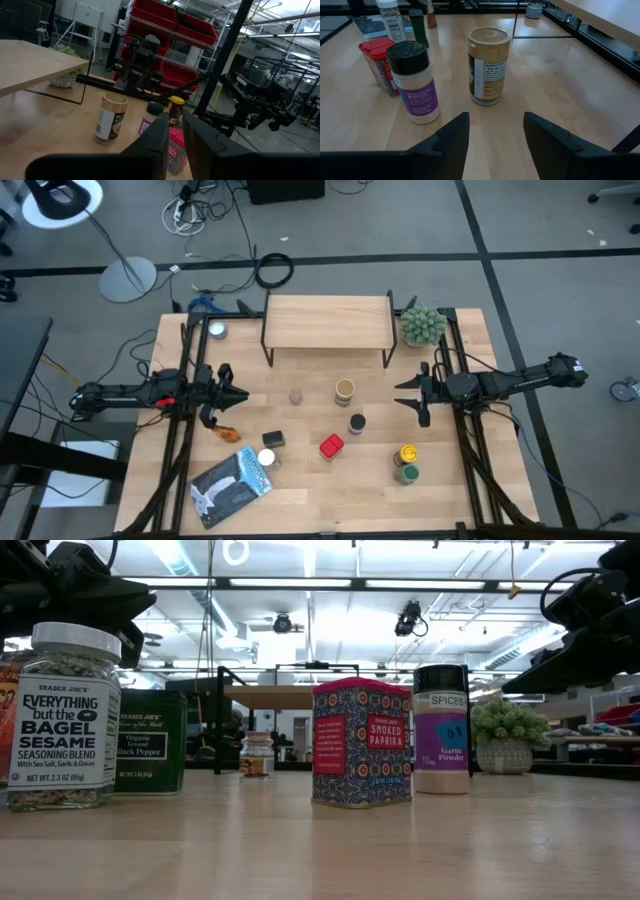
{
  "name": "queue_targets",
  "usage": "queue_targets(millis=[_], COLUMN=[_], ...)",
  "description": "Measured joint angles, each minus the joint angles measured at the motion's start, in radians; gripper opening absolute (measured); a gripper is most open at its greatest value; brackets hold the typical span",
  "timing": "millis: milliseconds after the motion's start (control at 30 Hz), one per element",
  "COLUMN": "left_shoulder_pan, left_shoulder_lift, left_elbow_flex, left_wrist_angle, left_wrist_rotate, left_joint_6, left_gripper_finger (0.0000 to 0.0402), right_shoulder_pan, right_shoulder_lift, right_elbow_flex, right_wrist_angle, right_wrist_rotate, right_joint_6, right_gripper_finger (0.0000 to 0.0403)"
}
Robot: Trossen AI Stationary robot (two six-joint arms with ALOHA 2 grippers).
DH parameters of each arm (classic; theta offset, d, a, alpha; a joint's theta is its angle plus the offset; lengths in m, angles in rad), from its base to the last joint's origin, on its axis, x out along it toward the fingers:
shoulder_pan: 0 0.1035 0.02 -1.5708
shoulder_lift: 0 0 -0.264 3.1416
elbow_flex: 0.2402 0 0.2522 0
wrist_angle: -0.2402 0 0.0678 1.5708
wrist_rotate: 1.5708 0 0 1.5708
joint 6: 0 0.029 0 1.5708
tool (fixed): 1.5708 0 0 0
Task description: Shelf spices
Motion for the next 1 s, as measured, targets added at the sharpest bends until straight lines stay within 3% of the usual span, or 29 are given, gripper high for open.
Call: queue_targets(millis=[433, 1000], left_shoulder_pan=[0.000, 0.000], left_shoulder_lift=[0.000, 0.000], left_elbow_flex=[0.000, 0.000], left_wrist_angle=[0.000, 0.013], left_wrist_rotate=[-0.002, -0.084], left_joint_6=[0.000, 0.001], left_gripper_finger=[0.0060, 0.0060], right_shoulder_pan=[0.000, 0.000], right_shoulder_lift=[0.000, 0.000], right_elbow_flex=[0.000, 0.000], right_wrist_angle=[0.000, 0.000], right_wrist_rotate=[0.000, 0.000], right_joint_6=[0.000, 0.000], right_gripper_finger=[0.0187, 0.0187])
